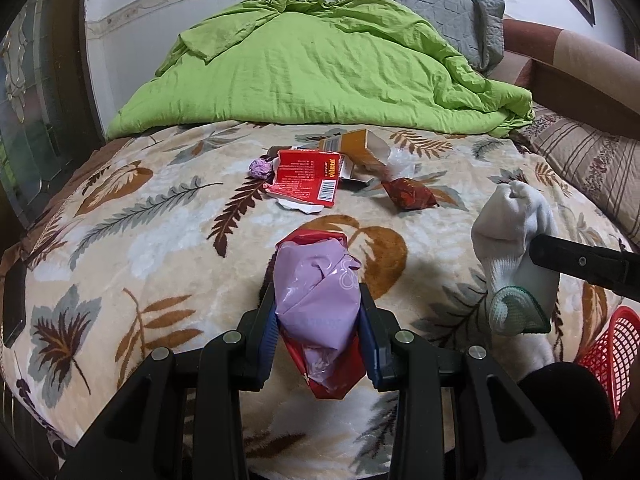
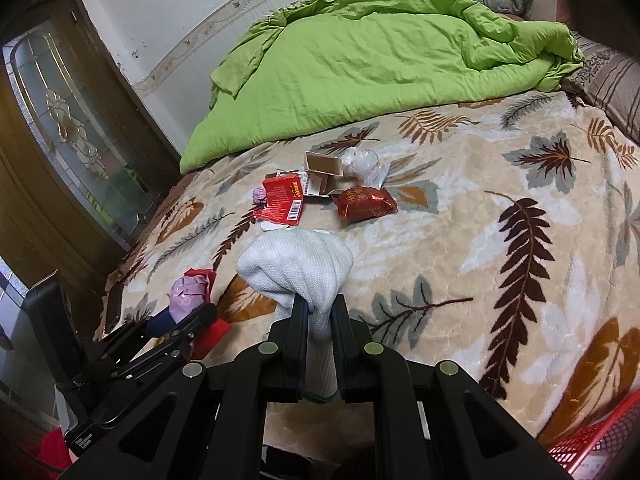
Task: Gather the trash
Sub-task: 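Hold the sock and wrapper raised above the bed with both tools, then carry both items over the red wastebasket and open both tools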
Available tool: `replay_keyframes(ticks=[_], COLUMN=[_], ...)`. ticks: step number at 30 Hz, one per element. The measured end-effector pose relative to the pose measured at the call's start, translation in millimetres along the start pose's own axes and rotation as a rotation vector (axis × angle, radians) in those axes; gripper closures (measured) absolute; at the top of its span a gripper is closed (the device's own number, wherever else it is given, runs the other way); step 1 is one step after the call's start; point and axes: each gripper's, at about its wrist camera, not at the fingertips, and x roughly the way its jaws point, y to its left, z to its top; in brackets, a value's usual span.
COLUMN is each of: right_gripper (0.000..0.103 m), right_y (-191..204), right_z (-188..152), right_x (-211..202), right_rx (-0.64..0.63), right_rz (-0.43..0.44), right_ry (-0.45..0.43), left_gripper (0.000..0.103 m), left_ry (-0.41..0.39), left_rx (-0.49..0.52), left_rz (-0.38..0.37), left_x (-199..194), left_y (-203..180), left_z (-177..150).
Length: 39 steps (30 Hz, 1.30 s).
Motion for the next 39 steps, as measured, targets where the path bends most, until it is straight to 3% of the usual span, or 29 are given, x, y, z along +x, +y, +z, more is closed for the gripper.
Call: replay_keyframes(ticks=[14,39], right_gripper=[0.091,0.091], right_y=[-3,-45], right_z=[-5,-15], right_x=[-21,-85], right_rx=[0.024,0.121], right_rz=[0.026,-0.007], right_ry=[-0.010,-0.090], left_gripper=[0.069,0.069], left_ry=[0.000,-0.027], left_rx=[0.026,0.111], left_rz=[-0.021,-0.098], left_x=[-10,-36], left_y=[-15,-61], left_z=[-1,7])
